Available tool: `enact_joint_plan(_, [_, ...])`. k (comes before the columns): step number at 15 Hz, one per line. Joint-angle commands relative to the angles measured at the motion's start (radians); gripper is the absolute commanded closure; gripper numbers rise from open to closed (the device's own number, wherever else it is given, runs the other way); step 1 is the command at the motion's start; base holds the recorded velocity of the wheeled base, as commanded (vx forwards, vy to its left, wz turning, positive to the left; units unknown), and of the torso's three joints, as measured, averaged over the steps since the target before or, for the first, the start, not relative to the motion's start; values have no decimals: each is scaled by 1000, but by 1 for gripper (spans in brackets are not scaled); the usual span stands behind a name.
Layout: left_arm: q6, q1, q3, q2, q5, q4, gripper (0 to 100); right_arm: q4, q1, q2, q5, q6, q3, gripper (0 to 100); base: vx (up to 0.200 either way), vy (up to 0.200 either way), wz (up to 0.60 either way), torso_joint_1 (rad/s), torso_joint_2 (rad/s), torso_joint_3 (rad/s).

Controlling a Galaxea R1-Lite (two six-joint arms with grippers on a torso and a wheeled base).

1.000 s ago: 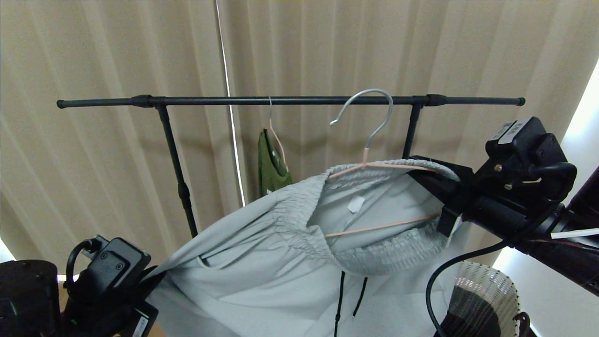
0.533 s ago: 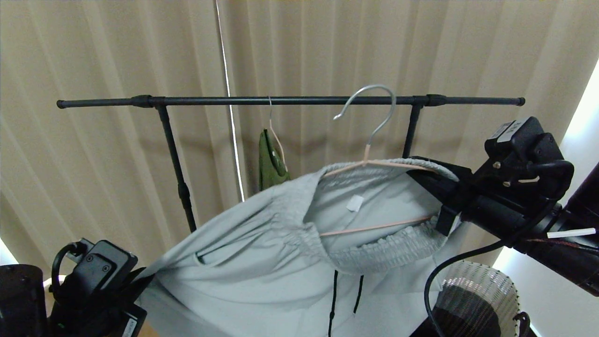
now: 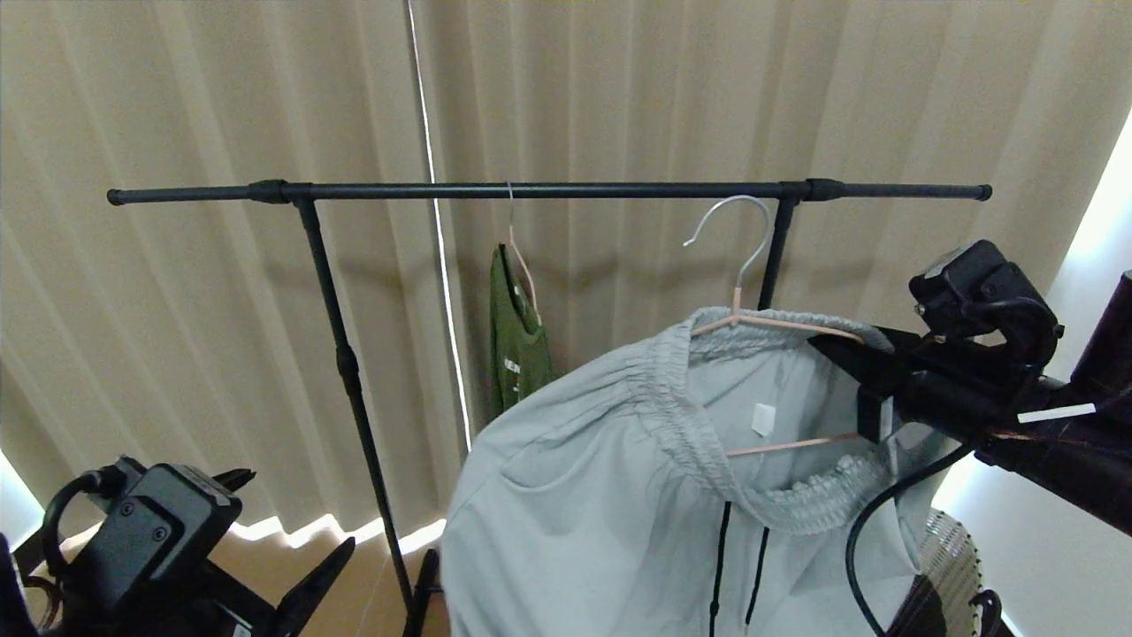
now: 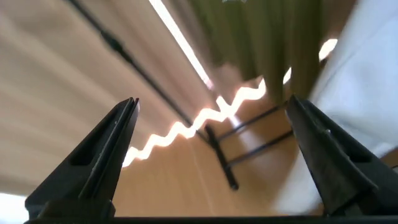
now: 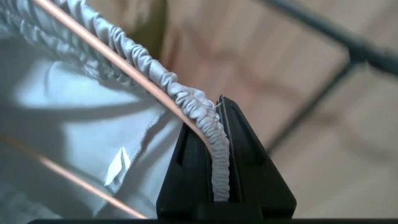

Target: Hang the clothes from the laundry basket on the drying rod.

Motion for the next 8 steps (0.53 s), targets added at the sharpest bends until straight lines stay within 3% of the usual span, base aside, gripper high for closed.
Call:
enact_joint_plan(1, [0, -21, -5, -67, -1, -1, 0, 80, -115, -35, -54, -13, -5, 100, 0, 0, 0, 0, 0, 0])
enact_joint_plan(4, [-3, 20, 11, -90, -1, -1, 0, 83, -189, -58, -119, -27, 30, 100, 0, 0, 0, 0, 0, 0])
enact_joint_plan(8, [-66, 63, 21, -159, -1, -1, 0, 69, -235, -45, -113, -22, 64, 100, 0, 0, 0, 0, 0, 0])
